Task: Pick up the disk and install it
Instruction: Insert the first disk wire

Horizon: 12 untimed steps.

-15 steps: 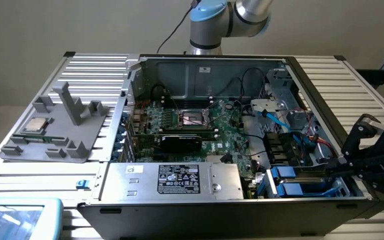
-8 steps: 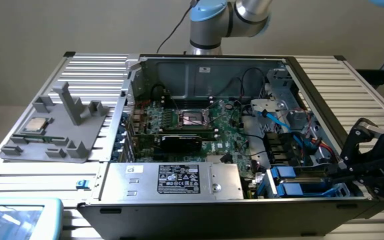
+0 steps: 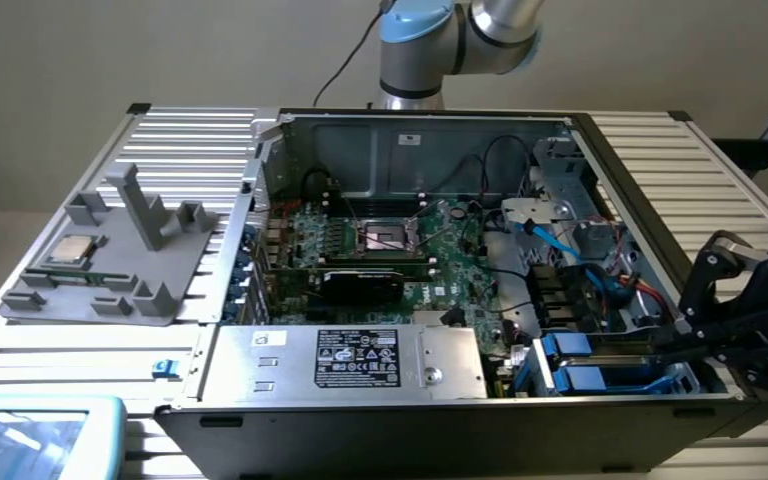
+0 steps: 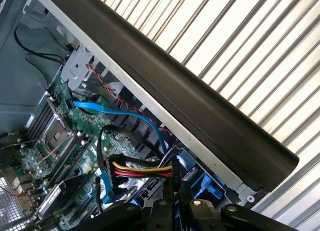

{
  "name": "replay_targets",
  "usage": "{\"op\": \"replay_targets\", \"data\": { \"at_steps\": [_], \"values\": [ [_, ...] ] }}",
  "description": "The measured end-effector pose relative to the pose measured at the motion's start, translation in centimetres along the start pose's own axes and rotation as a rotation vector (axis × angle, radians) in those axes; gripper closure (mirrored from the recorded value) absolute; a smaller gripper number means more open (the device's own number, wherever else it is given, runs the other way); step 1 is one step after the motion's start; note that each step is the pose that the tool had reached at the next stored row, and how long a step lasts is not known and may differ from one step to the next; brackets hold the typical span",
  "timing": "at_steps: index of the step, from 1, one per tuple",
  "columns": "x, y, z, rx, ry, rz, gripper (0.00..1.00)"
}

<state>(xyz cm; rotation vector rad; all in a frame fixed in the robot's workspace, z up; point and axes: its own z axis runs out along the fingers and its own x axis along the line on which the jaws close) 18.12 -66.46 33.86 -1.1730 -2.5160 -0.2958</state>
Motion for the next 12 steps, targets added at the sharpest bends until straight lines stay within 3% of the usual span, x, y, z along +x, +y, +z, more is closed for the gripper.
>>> {"op": "replay_targets", "data": {
  "at_steps": [1,3,4,7,10,12],
  "values": [
    [0.1,-0.04,0.04,-0.0006,-0.0028,0.0,0.84],
    [0.4,-0.02,0.14,0.0016,-0.0138,0.0,0.84],
    [0.5,0.0,0.19,0.0034,-0.021,0.0,0.84],
    [0.9,0.1,0.29,0.0114,-0.0501,0.003,0.84],
    [1.0,0.11,0.34,0.0142,-0.0597,0.003,0.84],
    [1.1,0.1,0.33,0.0163,-0.0719,0.004,0.84]
  ]
}}
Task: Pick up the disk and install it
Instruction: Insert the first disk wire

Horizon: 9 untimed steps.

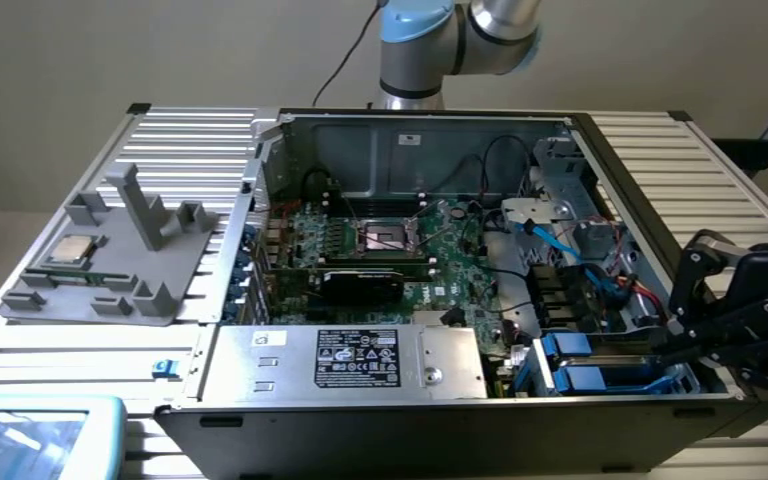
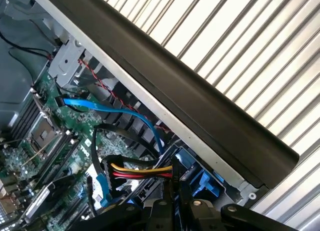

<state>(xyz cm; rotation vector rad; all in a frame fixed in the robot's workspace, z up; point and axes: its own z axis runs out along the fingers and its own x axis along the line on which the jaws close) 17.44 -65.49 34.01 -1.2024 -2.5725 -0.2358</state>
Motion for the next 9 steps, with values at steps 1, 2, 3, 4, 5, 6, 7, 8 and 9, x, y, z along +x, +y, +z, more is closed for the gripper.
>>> {"op": "replay_targets", "data": {
  "at_steps": [1,2,3,4,5,6,7,8,9],
  "values": [
    [0.09,0.01,-0.02,0.0013,-0.0084,0.0,0.84],
    [0.18,0.02,-0.05,0.0025,-0.0171,0.0,0.84],
    [0.27,0.03,-0.07,0.0036,-0.0254,0.001,0.84],
    [0.37,0.04,-0.1,0.0046,-0.0336,0.001,0.84],
    [0.47,0.05,-0.12,0.0055,-0.0414,0.001,0.84],
    [0.57,0.06,-0.14,0.0066,-0.0493,0.001,0.84],
    [0.68,0.06,-0.16,0.0081,-0.0575,0.001,0.84],
    [0.79,0.06,-0.15,0.0096,-0.0656,0.002,0.84],
    [0.89,0.06,-0.16,0.0117,-0.0739,0.002,0.84]
  ]
}}
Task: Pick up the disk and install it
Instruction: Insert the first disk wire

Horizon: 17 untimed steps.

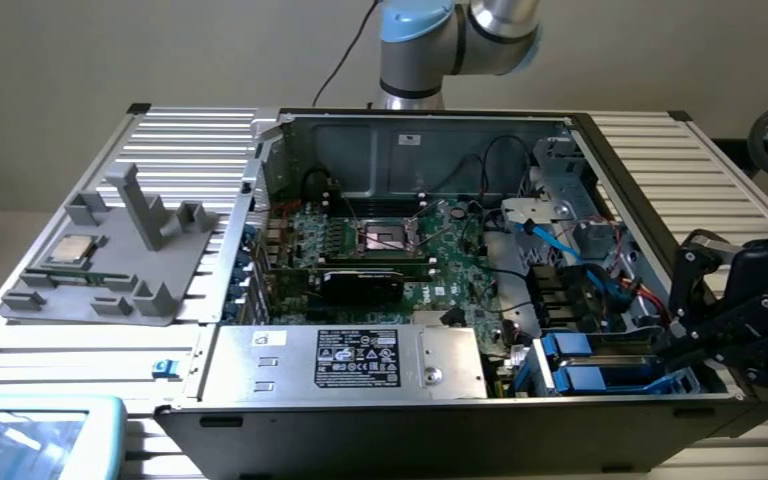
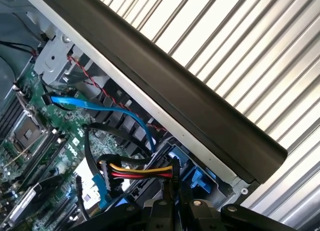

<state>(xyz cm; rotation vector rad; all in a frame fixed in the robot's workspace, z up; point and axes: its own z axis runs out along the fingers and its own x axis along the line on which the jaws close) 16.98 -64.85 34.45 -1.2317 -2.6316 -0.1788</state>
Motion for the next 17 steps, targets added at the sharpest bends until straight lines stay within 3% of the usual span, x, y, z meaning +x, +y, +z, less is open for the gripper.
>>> {"op": "replay_targets", "data": {
  "at_steps": [3,4,6,7,10,17],
  "values": [
    [0.3,-0.02,-0.01,0.0077,-0.0261,0.002,0.84],
    [0.4,-0.01,0.01,0.0097,-0.0321,0.002,0.84],
    [0.4,0.0,0.02,0.0106,-0.0339,0.002,0.84],
    [0.4,0.0,0.02,0.0131,-0.0398,0.003,0.84],
    [0.6,0.05,0.03,0.0238,-0.0692,0.005,0.84],
    [1.3,0.21,0.21,0.0309,-0.0788,0.007,0.84]
  ]
}}
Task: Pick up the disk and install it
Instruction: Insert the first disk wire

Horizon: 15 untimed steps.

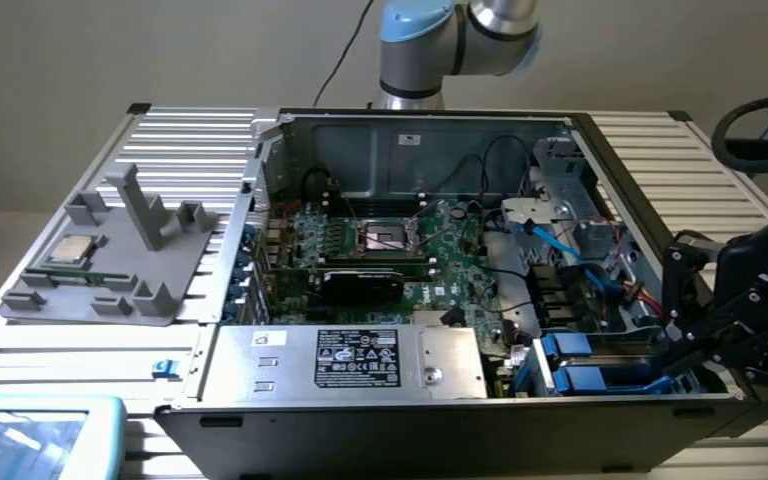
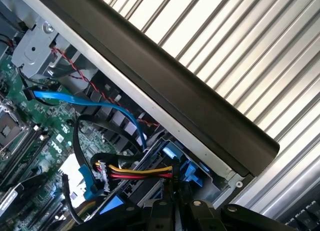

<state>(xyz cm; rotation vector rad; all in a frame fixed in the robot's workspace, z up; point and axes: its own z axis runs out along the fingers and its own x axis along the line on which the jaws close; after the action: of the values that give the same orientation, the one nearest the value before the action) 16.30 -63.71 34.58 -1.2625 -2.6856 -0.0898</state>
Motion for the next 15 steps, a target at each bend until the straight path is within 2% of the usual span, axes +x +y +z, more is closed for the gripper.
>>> {"op": "replay_targets", "data": {
  "at_steps": [1,2,6,7,10,15],
  "values": [
    [0.17,0.02,0.03,0.0033,-0.0046,0.001,0.84],
    [0.32,0.04,0.06,0.0084,-0.0129,0.002,0.84],
    [0.75,0.11,0.14,0.0356,-0.0613,0.008,0.84],
    [0.78,0.14,0.14,0.0374,-0.0653,0.008,0.84],
    [0.79,0.12,0.15,0.0373,-0.0654,0.009,0.84],
    [0.8,0.13,0.15,0.0299,-0.0638,0.059,0.84]
  ]
}}
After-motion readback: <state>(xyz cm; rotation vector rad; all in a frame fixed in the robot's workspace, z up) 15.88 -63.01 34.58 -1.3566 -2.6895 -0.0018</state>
